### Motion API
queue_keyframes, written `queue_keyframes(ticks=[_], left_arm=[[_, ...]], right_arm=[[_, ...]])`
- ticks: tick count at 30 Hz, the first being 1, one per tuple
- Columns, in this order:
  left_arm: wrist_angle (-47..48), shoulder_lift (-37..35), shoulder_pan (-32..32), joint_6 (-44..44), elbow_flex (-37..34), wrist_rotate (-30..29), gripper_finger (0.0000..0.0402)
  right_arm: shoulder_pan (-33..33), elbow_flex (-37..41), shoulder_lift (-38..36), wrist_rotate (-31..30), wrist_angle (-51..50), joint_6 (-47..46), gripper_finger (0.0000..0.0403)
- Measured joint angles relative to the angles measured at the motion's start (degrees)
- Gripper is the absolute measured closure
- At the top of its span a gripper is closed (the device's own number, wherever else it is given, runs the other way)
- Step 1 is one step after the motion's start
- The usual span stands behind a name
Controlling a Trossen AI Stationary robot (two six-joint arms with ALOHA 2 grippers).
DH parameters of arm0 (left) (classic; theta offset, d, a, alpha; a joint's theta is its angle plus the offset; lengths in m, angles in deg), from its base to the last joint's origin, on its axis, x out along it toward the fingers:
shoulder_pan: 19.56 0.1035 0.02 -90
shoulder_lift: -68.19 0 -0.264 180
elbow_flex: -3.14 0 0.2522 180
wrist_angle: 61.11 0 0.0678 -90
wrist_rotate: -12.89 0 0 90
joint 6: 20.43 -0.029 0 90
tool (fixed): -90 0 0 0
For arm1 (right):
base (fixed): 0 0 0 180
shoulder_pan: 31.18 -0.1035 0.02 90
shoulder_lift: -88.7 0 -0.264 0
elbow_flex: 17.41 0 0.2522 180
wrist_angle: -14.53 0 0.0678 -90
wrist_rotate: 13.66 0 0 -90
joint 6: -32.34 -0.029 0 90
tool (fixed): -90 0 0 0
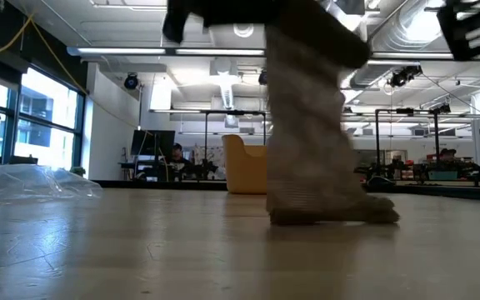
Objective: Roll bandage
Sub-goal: Roll the brown bandage
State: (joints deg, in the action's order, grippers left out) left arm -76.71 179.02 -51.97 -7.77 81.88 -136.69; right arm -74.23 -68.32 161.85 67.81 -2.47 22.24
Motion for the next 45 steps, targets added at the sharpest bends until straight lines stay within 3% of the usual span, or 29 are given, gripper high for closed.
queue_keyframes(ticks=[4, 9, 20, 23, 27, 29, 33, 39, 45], left_arm=[[-0.54, 0.0, 2.84, 6.83, -6.57, 1.22, 0.0398], [-0.69, 0.0, 4.72, 12.29, -11.41, 2.09, 0.0398], [-0.8, 0.0, 5.08, 13.77, -12.52, 2.5, 0.0398], [-0.42, 0.0, 5.08, 13.75, -12.55, 2.31, 0.0398], [-0.27, 0.0, 5.08, 13.62, -12.56, 2.22, 0.0398], [1.33, -0.32, 4.87, 13.71, -12.54, 0.75, 0.0398], [12.19, -2.57, 4.34, 20.03, -12.52, -5.19, 0.0398], [28.88, -6.55, 3.41, 29.46, -12.47, -5.26, 0.0398], [32.99, -7.46, 3.71, 31.97, -12.41, -3.37, 0.0398]], right_arm=[[3.82, 2.8, 5.52, -0.15, 11.0, 1.31, 0.0206], [10.64, 1.15, 15.23, 0.31, 17.22, 6.91, 0.0206], [21.75, -7.07, 30.64, 4.15, 18.05, 17.64, 0.0214], [22.73, -8.34, 33.08, 3.21, 17.66, 18.94, 0.0247], [22.5, -9.04, 33.43, 2.6, 14.87, 18.08, 0.0345], [21.25, -9.08, 32.4, 1.07, 11.88, 17.31, 0.0387], [15.18, -8.76, 28.28, -0.92, 3.98, 9.89, 0.0396], [0.17, -8.92, 18.26, -0.97, -0.61, 0.15, 0.0401], [-12.65, -8.92, 8.77, -14.85, 2.47, -5.35, 0.0402]])
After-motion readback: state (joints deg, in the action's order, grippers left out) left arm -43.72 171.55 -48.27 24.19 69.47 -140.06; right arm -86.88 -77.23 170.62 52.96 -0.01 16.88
